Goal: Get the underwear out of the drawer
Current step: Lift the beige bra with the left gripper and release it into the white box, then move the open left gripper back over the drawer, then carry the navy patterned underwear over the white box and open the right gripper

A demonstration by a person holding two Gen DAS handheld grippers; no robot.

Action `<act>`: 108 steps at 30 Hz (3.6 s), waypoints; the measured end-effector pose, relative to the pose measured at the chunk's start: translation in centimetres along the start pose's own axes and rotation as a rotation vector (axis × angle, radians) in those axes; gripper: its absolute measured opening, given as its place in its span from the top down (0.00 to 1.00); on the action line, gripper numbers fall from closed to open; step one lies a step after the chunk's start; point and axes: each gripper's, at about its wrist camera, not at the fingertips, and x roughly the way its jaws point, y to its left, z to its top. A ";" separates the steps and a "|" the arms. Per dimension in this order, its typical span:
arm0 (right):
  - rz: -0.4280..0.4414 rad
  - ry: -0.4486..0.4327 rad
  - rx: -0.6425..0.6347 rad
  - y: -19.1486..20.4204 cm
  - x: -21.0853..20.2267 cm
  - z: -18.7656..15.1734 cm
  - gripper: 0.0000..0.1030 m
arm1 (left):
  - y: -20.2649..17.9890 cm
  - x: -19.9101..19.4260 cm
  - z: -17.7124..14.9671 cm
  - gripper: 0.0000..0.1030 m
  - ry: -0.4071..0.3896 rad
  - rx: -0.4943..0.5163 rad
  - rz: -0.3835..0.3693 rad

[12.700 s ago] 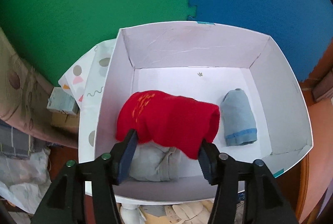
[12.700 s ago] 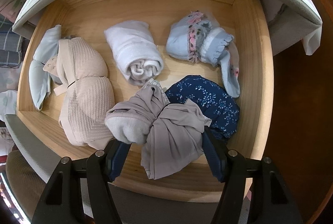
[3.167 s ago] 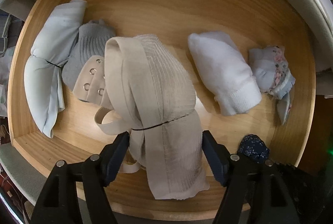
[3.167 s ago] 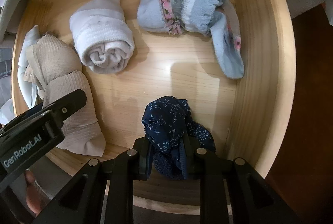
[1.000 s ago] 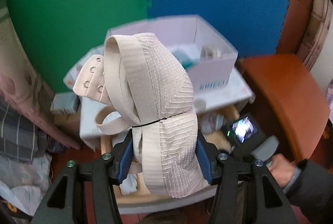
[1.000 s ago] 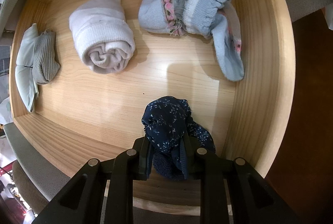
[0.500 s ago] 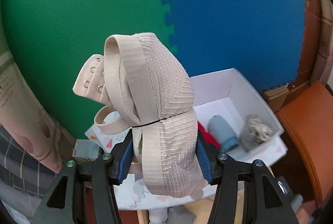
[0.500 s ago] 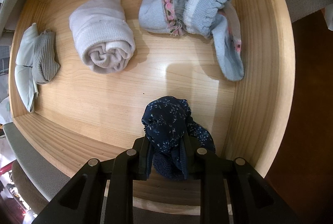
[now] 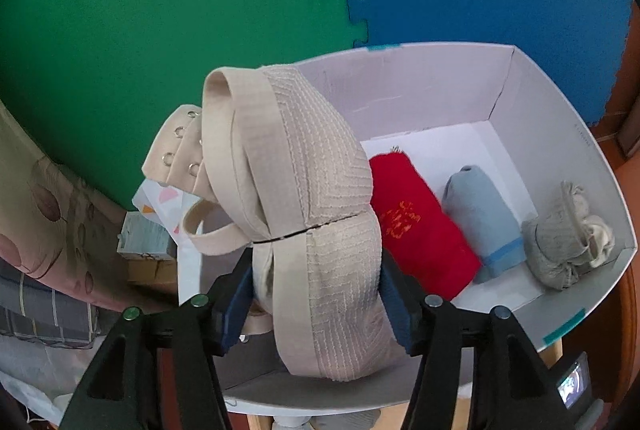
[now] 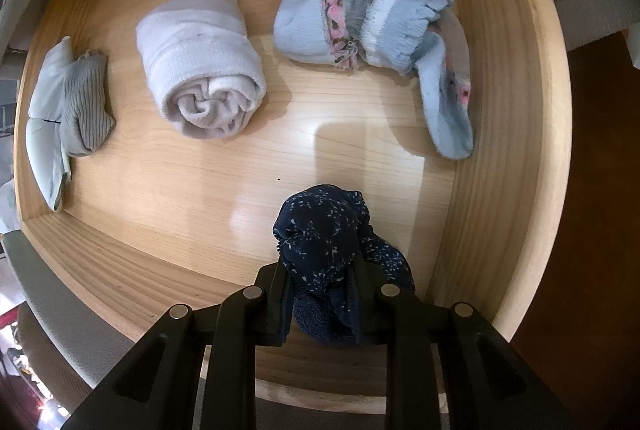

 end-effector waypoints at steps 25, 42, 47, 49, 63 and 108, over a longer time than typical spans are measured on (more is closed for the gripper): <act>-0.041 -0.024 -0.015 1.1 -0.4 0.0 0.79 | 2.7 -10.9 -9.1 0.37 -0.149 -0.049 0.029; -0.112 -0.174 -0.029 2.3 -4.3 -0.2 0.80 | 1.0 -2.7 -24.1 0.37 0.070 -0.230 0.065; -0.122 -0.226 -0.030 2.5 -5.8 -0.5 0.80 | 0.0 -2.0 -25.3 0.37 0.057 -0.236 0.091; -0.115 -0.254 -0.031 2.5 -6.7 -0.6 0.80 | 0.1 -2.4 -25.2 0.37 0.034 -0.252 0.080; -0.050 -0.414 -0.074 2.8 -13.6 -2.2 0.80 | 1.7 -2.0 -25.8 0.37 0.026 -0.326 0.007; -0.060 -0.627 -0.146 9.5 -28.6 14.7 0.78 | 2.3 -2.2 -25.9 0.37 0.005 -0.361 -0.040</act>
